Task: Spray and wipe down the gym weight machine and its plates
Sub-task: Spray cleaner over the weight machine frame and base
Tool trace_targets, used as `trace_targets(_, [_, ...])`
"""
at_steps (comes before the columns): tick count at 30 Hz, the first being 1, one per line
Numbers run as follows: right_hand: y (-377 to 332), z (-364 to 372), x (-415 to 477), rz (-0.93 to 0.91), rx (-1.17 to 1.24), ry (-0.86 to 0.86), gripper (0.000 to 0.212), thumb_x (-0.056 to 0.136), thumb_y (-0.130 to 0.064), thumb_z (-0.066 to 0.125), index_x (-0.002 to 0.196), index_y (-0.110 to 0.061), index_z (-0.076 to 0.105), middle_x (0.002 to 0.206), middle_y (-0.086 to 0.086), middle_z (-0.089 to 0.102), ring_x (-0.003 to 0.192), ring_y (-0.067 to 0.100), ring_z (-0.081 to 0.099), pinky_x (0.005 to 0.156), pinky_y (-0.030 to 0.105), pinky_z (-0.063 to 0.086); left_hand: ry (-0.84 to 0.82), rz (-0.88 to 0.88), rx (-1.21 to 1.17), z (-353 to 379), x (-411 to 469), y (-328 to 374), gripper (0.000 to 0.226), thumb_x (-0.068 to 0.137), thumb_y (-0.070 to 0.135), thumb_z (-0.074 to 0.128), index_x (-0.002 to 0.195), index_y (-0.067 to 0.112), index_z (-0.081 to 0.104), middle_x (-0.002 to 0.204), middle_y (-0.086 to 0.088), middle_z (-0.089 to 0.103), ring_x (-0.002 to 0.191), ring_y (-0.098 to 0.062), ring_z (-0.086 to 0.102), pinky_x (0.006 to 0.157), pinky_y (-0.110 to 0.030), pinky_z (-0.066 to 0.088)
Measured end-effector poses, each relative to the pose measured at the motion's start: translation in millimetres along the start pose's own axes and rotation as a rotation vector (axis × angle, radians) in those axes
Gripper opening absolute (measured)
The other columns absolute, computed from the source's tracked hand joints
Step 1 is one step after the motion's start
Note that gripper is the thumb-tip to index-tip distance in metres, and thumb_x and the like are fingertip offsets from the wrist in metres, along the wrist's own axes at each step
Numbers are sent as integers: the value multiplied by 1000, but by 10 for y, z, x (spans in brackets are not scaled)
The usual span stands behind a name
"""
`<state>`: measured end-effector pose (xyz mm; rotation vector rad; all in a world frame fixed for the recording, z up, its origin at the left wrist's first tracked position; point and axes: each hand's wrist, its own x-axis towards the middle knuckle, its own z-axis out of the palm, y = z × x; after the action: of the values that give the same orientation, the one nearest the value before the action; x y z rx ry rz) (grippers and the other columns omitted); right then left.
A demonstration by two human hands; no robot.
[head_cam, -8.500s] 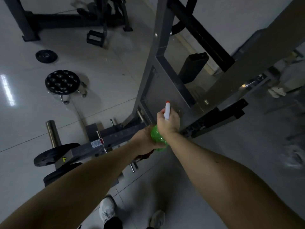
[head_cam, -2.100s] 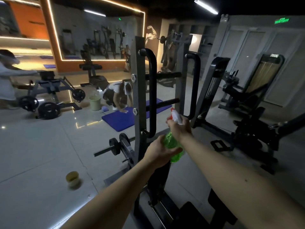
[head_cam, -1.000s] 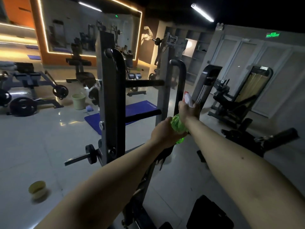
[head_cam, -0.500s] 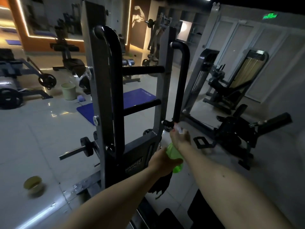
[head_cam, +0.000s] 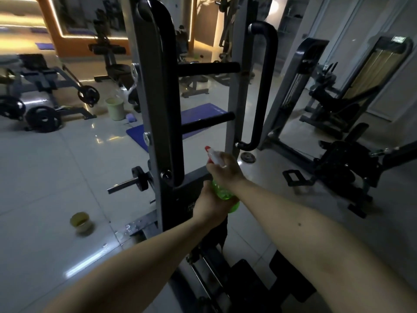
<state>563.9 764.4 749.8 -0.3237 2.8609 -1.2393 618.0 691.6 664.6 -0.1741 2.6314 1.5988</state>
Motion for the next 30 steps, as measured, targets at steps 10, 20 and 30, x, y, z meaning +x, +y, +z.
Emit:
trace_targets(10, [661, 628, -430, 402, 266, 94, 18, 95, -23, 54, 82, -12, 60, 81, 8, 61, 80, 25, 60, 73, 35, 48, -190, -137, 138, 225, -314, -718, 96, 60, 73, 77, 136, 26, 44, 116, 4, 66, 105, -21, 67, 89, -41, 58])
trace_targets(20, [797, 1266, -567, 389, 135, -81, 23, 98, -32, 52, 92, -15, 66, 88, 3, 62, 86, 25, 59, 83, 39, 46, -208, -212, 162, 165, -539, -1299, 87, 58, 74, 81, 120, 24, 47, 108, 5, 67, 95, -17, 67, 86, -43, 58])
trace_targets(30, [970, 919, -502, 603, 326, 334, 15, 92, -29, 53, 88, -19, 63, 87, 5, 66, 80, 21, 63, 69, 34, 47, -338, -50, 257, 258, -183, -1038, 89, 73, 59, 82, 146, 27, 44, 127, 2, 65, 115, -21, 63, 99, -40, 52])
